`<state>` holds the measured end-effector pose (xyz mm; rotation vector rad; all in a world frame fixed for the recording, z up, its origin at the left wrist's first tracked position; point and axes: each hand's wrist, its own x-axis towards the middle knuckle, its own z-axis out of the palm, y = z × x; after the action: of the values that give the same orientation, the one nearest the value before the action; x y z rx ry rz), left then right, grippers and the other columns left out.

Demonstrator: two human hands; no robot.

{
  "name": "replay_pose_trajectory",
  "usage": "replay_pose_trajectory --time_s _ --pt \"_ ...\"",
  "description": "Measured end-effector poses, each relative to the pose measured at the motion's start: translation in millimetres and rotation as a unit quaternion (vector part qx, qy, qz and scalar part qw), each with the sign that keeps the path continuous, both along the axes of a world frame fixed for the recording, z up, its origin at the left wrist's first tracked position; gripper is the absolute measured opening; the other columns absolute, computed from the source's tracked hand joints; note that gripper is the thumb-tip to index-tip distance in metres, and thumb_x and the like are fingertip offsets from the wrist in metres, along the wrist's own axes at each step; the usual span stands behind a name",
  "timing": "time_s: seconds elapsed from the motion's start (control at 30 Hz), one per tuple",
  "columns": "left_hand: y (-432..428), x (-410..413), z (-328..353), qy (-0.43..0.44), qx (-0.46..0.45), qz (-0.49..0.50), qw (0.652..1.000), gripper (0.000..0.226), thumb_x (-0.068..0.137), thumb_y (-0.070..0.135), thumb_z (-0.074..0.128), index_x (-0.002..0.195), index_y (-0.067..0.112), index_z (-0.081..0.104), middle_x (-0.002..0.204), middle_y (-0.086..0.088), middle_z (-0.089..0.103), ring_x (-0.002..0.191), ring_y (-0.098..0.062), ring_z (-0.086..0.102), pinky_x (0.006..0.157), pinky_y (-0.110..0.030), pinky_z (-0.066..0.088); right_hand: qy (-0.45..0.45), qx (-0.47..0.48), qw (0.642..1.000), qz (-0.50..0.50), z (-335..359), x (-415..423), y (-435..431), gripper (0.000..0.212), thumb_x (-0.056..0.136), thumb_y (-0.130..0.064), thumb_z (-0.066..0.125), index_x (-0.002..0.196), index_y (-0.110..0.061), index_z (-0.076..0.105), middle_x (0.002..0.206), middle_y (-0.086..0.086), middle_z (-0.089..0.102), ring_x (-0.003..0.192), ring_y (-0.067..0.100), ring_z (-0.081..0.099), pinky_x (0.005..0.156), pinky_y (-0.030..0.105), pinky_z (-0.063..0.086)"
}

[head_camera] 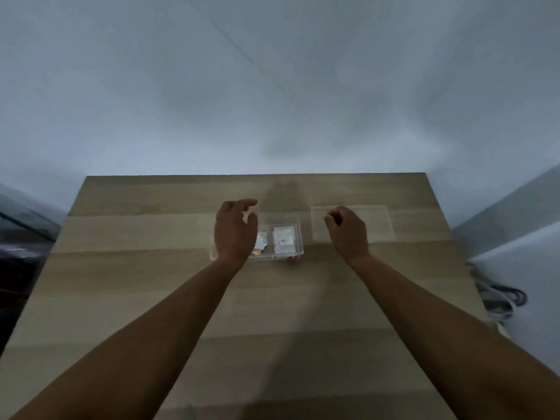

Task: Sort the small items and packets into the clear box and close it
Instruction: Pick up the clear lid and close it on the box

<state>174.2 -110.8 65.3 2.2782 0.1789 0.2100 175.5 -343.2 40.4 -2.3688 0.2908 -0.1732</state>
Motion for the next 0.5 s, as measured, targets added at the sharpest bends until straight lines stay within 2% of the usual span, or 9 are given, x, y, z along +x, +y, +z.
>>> replay_pose_trajectory --time_s 0.1,0.17,0.23,0.3,0.37,0.43,0.5 --pt "-47.5 3.5 7.8 -0.008 -0.039 -0.077 0.996 0.025 0.089 0.01 0.058 0.108 0.02 0.07 0.108 -0.005 0.066 0.089 -0.014 0.063 0.085 -0.025 0.05 0.012 0.005 0.998 -0.064 -1.4 -1.8 -37.7 0.015 0.089 -0.018 0.059 0.095 -0.007 0.068 0.096 0.013 0.071 0.091 0.027 0.064 0.076 0.026 0.041" --pt "-79.4 7.0 8.3 0.012 -0.037 -0.13 0.991 0.026 0.09 0.01 0.057 0.112 0.016 0.07 0.11 -0.008 0.07 0.097 -0.018 0.065 0.091 -0.027 0.049 0.026 0.006 0.995 -0.1 -3.0 -4.6 -62.5 0.017 0.088 -0.016 0.059 0.099 -0.007 0.069 0.1 0.014 0.07 0.095 0.029 0.064 0.079 0.028 0.044" --pt "-107.0 11.4 6.2 0.071 -0.035 -0.169 0.982 0.033 0.09 0.01 0.056 0.122 0.014 0.064 0.119 -0.01 0.068 0.109 -0.022 0.063 0.097 -0.03 0.047 0.053 0.008 0.991 -0.127 -5.5 -8.4 -83.3 0.021 0.087 -0.015 0.058 0.103 -0.008 0.069 0.107 0.017 0.068 0.101 0.031 0.062 0.087 0.034 0.048" --pt "-132.5 16.7 1.5 0.157 -0.033 -0.192 0.968 0.046 0.089 0.014 0.058 0.135 0.012 0.052 0.136 -0.013 0.057 0.123 -0.026 0.056 0.106 -0.031 0.04 0.082 0.015 0.986 -0.145 -8.5 -12.2 -102.0 0.026 0.086 -0.015 0.058 0.109 -0.008 0.066 0.114 0.018 0.065 0.107 0.032 0.06 0.093 0.038 0.048" --pt "-151.7 21.7 -6.0 0.225 -0.017 -0.204 0.953 0.063 0.089 0.019 0.06 0.146 0.01 0.036 0.152 -0.016 0.039 0.14 -0.029 0.038 0.115 -0.035 0.031 0.106 0.018 0.983 -0.148 -13.2 -15.2 -115.8 0.032 0.085 -0.016 0.059 0.115 -0.008 0.062 0.121 0.02 0.06 0.111 0.034 0.058 0.095 0.039 0.046" --pt "-162.0 26.8 -13.5 0.259 0.009 -0.195 0.946 0.074 0.088 0.021 0.061 0.151 0.01 0.024 0.158 -0.018 0.026 0.145 -0.032 0.027 0.119 -0.039 0.026 0.136 0.022 0.98 -0.143 -18.5 -15.9 -124.4 0.041 0.085 -0.021 0.06 0.123 -0.006 0.057 0.126 0.021 0.056 0.114 0.036 0.056 0.097 0.04 0.045" --pt "-167.9 30.7 -21.0 0.279 0.038 -0.177 0.943 0.078 0.088 0.022 0.06 0.153 0.012 0.017 0.158 -0.02 0.023 0.145 -0.035 0.024 0.119 -0.044 0.026 0.174 0.029 0.976 -0.126 -25.4 -15.4 -131.4 0.053 0.085 -0.028 0.061 0.132 -0.005 0.049 0.134 0.021 0.051 0.12 0.036 0.053 0.099 0.041 0.044"
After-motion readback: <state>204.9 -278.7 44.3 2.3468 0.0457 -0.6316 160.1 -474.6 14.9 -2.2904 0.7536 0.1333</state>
